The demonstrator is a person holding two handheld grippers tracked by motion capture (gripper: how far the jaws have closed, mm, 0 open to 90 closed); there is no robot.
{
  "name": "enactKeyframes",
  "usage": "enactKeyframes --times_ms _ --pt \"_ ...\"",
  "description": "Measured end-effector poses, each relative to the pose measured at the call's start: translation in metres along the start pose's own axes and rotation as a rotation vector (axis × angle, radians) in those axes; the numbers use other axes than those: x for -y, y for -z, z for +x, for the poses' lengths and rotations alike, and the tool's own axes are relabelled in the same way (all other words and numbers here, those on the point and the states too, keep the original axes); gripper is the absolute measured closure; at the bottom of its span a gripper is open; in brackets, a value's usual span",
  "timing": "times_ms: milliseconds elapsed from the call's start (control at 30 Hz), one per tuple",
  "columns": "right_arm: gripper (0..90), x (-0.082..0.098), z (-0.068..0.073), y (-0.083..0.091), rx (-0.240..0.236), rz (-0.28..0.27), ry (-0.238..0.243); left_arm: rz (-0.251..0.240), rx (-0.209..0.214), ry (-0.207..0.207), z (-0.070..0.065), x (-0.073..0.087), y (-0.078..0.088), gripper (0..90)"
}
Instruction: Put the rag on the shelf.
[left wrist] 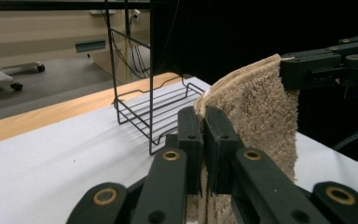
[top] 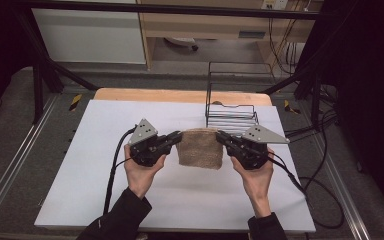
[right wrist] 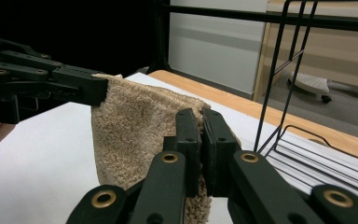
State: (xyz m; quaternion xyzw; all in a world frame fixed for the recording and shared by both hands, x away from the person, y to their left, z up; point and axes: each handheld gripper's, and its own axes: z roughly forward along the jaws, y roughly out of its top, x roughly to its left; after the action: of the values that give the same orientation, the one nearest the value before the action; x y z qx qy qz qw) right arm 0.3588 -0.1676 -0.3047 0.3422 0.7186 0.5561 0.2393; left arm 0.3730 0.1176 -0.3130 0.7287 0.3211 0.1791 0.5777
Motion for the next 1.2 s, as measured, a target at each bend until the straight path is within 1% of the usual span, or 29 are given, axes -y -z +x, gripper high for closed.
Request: enactKeyframes --times_ms 333,433,633,733,1200 --pt "86.3 -0.013 -0.004 0.008 0.026 -0.041 0.009 -0.042 0.000 -0.011 -0.004 -0.017 -0.005 85.4" --pt "86.3 -0.017 -0.006 0.011 0.031 -0.056 0.004 -0.053 0.003 -0.016 -0.005 -0.022 -0.006 85.5" --pt "86.3 -0.024 -0.009 0.016 0.046 -0.072 0.011 -0.072 0.005 -0.025 -0.007 -0.031 -0.010 85.5" --pt "86.3 -0.028 -0.011 0.019 0.053 -0.080 0.013 -0.080 0.008 -0.023 -0.008 -0.036 -0.013 85.5" --pt "86.3 -0.048 -0.024 0.030 0.097 -0.124 0.024 -0.120 0.023 -0.039 -0.015 -0.058 -0.025 85.5"
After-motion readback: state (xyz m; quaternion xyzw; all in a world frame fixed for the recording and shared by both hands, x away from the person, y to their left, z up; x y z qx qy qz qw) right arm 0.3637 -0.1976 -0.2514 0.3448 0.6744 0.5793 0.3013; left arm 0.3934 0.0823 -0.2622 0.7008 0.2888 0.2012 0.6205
